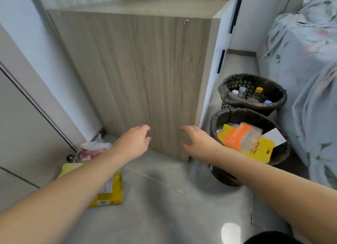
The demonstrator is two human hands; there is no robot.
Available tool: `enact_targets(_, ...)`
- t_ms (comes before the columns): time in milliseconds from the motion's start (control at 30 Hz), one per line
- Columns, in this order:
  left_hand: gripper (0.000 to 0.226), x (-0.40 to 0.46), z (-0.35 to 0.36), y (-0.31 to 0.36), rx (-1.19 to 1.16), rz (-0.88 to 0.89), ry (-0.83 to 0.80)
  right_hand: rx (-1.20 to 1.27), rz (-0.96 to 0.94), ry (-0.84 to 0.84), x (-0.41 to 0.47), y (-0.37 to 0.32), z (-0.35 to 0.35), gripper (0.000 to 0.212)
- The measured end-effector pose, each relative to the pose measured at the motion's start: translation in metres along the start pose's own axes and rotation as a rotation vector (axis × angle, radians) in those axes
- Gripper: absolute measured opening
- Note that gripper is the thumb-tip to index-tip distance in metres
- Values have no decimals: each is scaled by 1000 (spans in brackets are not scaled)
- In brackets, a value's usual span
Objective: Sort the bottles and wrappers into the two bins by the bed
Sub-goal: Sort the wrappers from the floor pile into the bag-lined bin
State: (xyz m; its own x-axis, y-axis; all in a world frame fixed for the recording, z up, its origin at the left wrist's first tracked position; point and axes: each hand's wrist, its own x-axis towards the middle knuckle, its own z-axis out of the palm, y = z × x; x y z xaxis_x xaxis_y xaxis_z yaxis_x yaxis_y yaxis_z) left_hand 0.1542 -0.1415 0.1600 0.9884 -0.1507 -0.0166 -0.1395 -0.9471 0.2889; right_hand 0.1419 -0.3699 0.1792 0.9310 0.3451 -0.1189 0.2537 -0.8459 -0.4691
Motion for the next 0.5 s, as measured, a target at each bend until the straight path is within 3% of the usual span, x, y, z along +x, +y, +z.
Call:
enact_targets(300, 24, -53, 21, -150, -75, -305, 80, -7, -101, -203, 70, -115, 94, 60)
enact_targets(400, 35, -84, 48, -198, -170, -395, 133, 27, -75, -270, 85, -136, 137, 58)
enact_targets(500, 44, -125, 89, -244, -228, -615, 117, 104, 29, -334, 95, -149, 178, 56)
